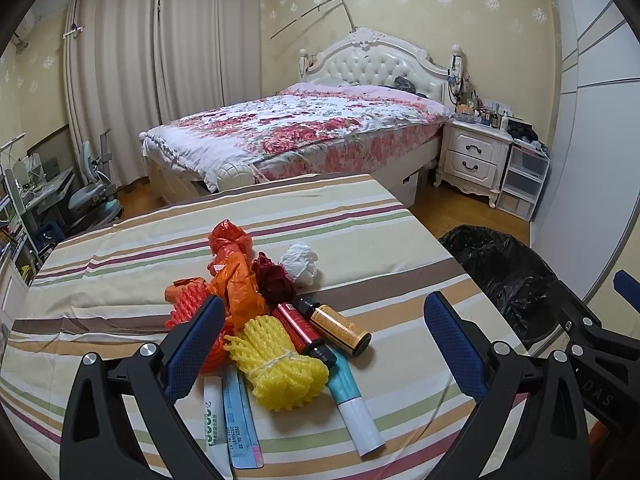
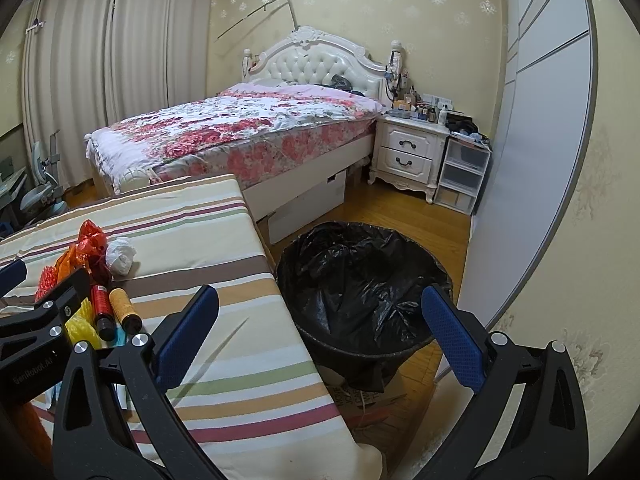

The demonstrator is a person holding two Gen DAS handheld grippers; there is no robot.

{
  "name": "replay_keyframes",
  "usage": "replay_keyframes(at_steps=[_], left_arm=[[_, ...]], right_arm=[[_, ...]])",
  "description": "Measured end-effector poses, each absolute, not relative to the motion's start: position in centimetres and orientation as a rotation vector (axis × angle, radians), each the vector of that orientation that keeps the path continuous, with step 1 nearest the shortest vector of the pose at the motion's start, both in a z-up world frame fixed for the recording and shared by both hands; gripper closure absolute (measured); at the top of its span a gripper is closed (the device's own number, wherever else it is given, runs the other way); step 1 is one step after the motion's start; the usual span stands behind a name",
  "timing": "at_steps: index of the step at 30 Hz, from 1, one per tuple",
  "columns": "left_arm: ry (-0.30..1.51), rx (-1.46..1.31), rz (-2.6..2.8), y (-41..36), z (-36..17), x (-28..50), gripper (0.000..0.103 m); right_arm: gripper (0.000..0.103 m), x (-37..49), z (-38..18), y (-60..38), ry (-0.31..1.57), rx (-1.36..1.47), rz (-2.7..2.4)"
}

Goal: Collect trash

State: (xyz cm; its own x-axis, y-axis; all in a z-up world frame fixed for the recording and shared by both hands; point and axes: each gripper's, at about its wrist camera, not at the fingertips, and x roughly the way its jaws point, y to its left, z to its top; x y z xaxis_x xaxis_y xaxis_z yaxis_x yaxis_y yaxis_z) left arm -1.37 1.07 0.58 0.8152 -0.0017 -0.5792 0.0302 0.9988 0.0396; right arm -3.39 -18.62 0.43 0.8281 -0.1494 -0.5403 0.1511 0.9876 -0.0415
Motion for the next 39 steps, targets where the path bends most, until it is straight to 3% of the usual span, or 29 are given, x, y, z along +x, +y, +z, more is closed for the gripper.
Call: replay_keyframes(at_steps=[39], left_arm=[[0.630,0.046,-0.009,0.9,-1.2,-1.3,0.006]], right_arm=[[0.004,-3.4,0.1,-18.7,0.580,0.002,-0.160]])
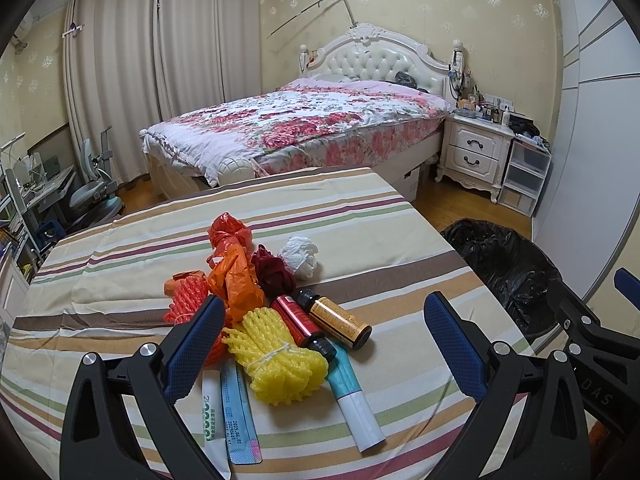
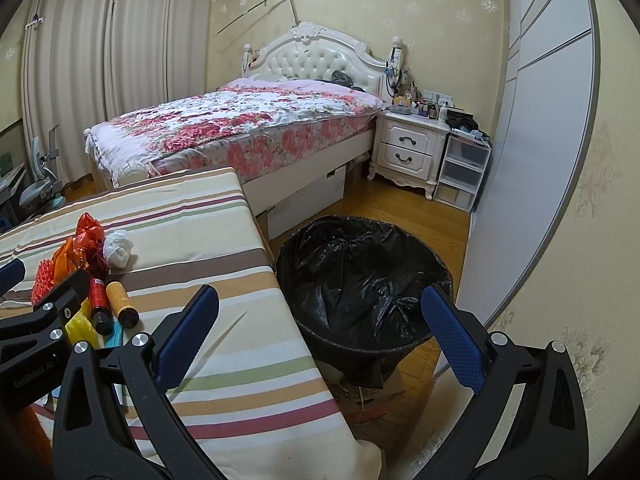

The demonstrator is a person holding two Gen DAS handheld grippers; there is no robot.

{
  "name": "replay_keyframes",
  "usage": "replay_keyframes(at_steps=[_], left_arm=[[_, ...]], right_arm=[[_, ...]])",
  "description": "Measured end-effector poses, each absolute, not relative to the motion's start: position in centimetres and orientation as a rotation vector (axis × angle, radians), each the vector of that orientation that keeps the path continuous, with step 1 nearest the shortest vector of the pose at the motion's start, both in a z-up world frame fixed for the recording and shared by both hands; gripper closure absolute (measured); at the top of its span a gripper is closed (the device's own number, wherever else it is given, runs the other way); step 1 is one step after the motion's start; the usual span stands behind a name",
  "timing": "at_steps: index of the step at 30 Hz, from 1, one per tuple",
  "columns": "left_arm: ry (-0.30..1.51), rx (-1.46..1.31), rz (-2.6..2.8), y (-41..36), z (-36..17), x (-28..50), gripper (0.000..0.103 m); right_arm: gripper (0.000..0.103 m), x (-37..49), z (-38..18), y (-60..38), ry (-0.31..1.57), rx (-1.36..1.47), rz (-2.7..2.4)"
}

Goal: Collect trash

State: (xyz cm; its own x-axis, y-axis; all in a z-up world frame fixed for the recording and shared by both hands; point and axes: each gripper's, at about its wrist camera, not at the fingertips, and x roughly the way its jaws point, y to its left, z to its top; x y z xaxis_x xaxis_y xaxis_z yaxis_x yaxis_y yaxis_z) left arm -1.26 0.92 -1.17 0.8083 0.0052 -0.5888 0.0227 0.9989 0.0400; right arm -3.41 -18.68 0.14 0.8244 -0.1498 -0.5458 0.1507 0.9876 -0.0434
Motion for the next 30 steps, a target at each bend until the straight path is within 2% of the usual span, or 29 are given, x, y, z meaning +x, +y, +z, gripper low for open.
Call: replay_keyframes(at_steps=[21,23,30], left_arm=[[0.629,0.048,-0.015,1.1,-2.1,-1.7,0.006],[0.632,0.046,-0.010,0.8,-0.7,-1.1,0.006],[0.634,0.045,-0.009,0.8,-0.8,-1.2,0.006]], right_arm=[[0.004,-3.3,0.2,-18.6,0.583,-0.001,-0.159],[0.004,-3.3,0.2,-18.6,0.583,-0.001,-0.159],[0.004,-3.3,-0.1,-18.6,0.589,0.000,-0.159]])
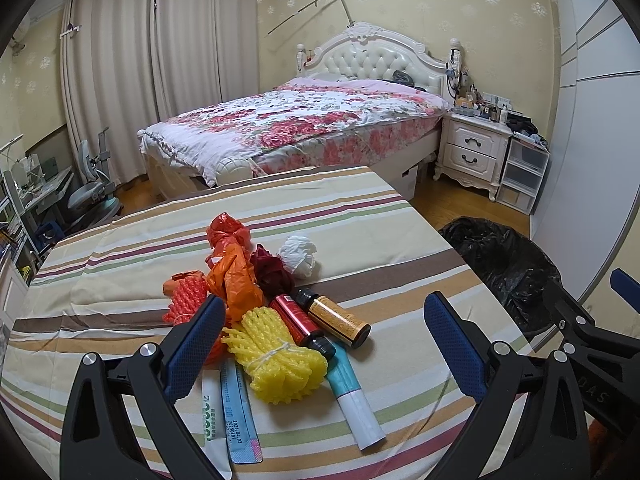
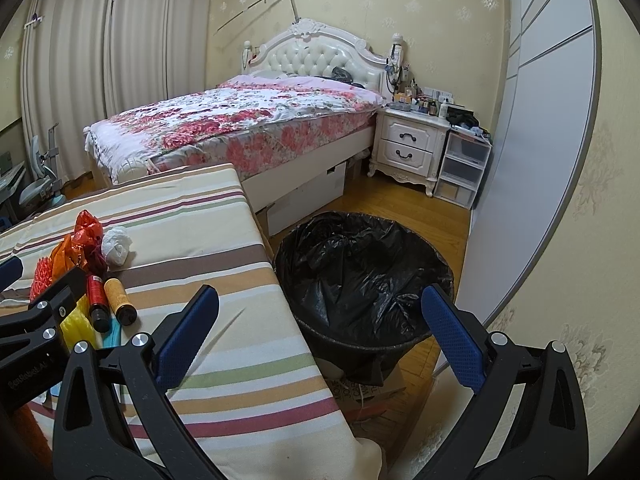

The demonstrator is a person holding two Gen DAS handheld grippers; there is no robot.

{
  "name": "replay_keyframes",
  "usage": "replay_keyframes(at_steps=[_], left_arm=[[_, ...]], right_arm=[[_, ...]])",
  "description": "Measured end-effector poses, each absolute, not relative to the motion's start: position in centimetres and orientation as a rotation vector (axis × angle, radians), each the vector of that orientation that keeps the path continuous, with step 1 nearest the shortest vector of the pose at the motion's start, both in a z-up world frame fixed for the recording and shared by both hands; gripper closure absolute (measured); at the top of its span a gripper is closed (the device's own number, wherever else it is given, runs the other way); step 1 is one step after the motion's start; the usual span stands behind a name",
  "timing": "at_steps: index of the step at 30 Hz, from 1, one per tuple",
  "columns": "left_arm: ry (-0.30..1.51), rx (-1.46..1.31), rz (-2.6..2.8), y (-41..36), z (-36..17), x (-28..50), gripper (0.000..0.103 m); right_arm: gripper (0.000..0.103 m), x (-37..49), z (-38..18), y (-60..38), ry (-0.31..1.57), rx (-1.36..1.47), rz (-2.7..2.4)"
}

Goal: Collect trash

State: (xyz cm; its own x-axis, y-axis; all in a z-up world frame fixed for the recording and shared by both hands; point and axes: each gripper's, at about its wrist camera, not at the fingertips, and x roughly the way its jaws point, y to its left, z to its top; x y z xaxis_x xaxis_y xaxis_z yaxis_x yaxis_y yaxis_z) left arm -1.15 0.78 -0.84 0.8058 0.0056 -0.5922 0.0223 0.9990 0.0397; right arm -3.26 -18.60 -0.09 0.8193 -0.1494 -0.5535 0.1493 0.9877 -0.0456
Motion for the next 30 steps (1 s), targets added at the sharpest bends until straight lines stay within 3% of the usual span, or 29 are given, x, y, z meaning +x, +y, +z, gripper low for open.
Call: replay_keyframes(at_steps=[7,12,14,16,18,26,30], left_arm=[[0.661,0.035,0.005,2.4,-1.3,-1.0,0.007],[0.655,0.027,0.064,5.9,-0.8,-1.3,0.007],[0.654,0.029,0.096,7.5,-0.7,-1.4,0.009],[0.660,0.028,0.133,9.3,-0.8,-1.6,0.021],[0.682,0.015,0.155,10.9,-0.9,-1.3,0.027],[0.700,0.012,0.231,15.9,-1.2,-1.5,0.030],[0.709,0.007,0.279,18.5,-1.6,-1.9,0.030]], right_arm=[[0.005,-3.1,-1.3,-18.1,0.615,0.009,-0.120],[0.022,-2.6,-1.0,-16.7,0.638,0.002,-0.061],[0.024,-2.3,-1.1,-16.0,0.651,0.005,-0.031],[0.027,-1.9,-0.9,-15.1,0.658,0.000,-0.001],[0.027,-1.6,-0.8,-14.0,0.662,-0.009,0.030],[0.040,0.1,-0.3,-8.0,0.690,-0.060,0.192],[0.042,0.4,-0.2,-5.1,0.703,-0.097,0.257]])
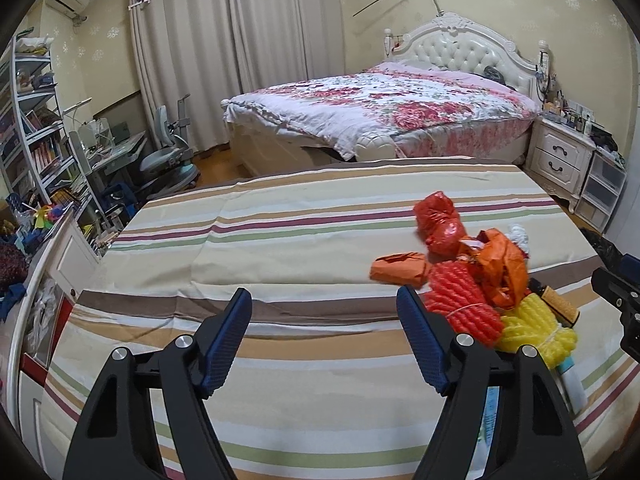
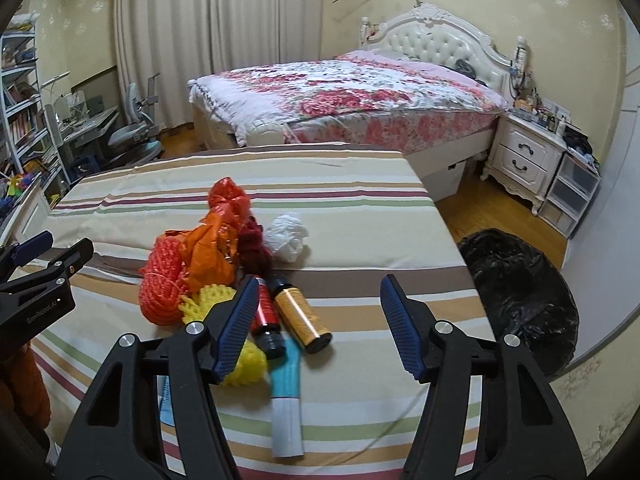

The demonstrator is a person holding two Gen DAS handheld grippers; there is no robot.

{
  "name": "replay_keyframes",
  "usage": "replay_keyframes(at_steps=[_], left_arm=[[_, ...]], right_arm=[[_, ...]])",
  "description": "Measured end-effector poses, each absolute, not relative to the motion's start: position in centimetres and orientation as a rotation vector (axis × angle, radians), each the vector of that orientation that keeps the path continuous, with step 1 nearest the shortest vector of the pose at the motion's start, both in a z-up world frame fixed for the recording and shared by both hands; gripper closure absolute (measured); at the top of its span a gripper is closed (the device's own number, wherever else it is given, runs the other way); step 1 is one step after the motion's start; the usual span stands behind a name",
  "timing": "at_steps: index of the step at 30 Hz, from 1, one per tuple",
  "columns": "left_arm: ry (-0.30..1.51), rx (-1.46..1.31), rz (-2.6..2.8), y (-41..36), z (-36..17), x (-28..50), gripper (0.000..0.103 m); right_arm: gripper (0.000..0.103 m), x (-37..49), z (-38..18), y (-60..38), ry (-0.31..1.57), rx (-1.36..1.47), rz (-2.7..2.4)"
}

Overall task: Collect trash
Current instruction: 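Lower the right gripper onto the yellow foam net and close it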

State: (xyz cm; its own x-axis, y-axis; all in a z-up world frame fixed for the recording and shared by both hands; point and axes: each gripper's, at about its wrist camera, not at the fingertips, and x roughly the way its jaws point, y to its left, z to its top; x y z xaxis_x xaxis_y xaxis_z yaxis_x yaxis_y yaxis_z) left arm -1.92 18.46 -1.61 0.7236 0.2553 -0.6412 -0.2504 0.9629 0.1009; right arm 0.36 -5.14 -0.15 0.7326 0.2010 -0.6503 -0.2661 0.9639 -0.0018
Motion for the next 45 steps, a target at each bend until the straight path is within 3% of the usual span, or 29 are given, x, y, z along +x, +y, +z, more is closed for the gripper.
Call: replay_keyframes(at_steps=[7,11,15,23,45], left_arm=[[0.762,-0.048,0.320,21.9,-3.2,-3.0,0.030],[0.777,-0.066,0.322,22.3,-3.9,-3.5,0.030],[0.787,-0.080,0.310,22.1,-4.3,-3.7,0.028],[0.794,-0.093,0.278,20.8,-4.6,-3.9,0.024],[0.779,-0.052,0.134,13.5,-3.3,-1.5,0.023]], right_arm=[[0.043,-1.6,-1.3,-1.5,0.744,-0.165,0.375],[0.055,-1.9,-2.6,0.8,0.774,-0.230,0.408],[0.055,-2.1,-3.5,1.2,0.783,-0.264,0.391],[0.070,-2.5,-3.8,0.7,0.763,-0.270,0.392],[0.070,-1.3,-1.3,-7.2,0.692,-0.153,0.226]])
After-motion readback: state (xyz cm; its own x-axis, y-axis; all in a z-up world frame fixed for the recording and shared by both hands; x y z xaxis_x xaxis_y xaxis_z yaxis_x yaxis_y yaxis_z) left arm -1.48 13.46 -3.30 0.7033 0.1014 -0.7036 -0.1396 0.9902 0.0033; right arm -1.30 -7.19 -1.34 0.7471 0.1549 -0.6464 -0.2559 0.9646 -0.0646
